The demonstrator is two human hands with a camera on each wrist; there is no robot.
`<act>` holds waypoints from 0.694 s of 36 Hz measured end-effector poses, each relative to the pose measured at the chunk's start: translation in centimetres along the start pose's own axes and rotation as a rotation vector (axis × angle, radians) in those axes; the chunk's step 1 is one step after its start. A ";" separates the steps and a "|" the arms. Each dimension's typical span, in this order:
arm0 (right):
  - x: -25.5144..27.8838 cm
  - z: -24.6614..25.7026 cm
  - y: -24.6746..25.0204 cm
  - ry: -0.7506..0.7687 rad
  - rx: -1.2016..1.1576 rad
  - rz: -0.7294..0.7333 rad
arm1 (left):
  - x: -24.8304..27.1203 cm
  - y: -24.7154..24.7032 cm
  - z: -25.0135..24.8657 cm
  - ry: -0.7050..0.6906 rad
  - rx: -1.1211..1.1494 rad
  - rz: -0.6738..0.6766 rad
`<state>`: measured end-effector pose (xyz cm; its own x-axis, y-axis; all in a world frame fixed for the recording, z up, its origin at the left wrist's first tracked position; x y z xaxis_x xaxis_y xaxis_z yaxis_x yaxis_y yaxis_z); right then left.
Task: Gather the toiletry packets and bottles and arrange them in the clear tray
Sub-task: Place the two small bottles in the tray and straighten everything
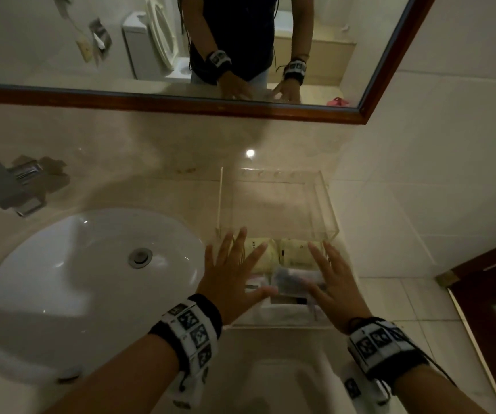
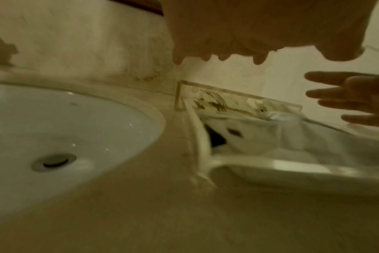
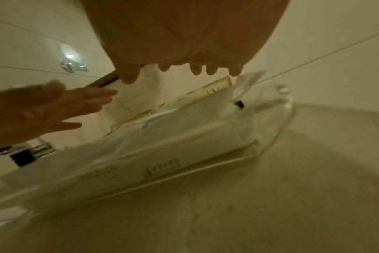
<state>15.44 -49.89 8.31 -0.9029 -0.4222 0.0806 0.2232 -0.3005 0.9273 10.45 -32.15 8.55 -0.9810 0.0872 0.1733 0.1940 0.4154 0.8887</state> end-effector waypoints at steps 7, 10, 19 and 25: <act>-2.4 0.9 -3.3 -0.062 0.158 0.085 | -1.3 -4.3 -0.3 0.065 0.065 0.055; -2.3 1.4 -4.2 -0.031 0.169 0.102 | -1.4 -4.7 0.1 0.037 0.028 0.042; -1.7 1.3 -4.8 -0.047 0.245 0.086 | -2.0 -4.6 0.6 -0.001 -0.002 -0.009; -2.1 1.0 -5.4 -0.056 0.276 0.133 | -1.7 -4.4 0.5 0.044 -0.031 0.012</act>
<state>15.75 -46.49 3.52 -0.8930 -0.3921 0.2209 0.2397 0.0012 0.9708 11.24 -33.63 4.13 -0.9779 0.0522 0.2023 0.2066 0.3861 0.8990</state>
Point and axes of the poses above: each hand's wrist, its own x-axis away from the middle knuckle, its own y-axis out of the back of the hand, z = x × y, the point moved 10 cm from there along -x, towards the middle knuckle, and after that the axes turned 10 degrees about x, right-handed, at the moved point
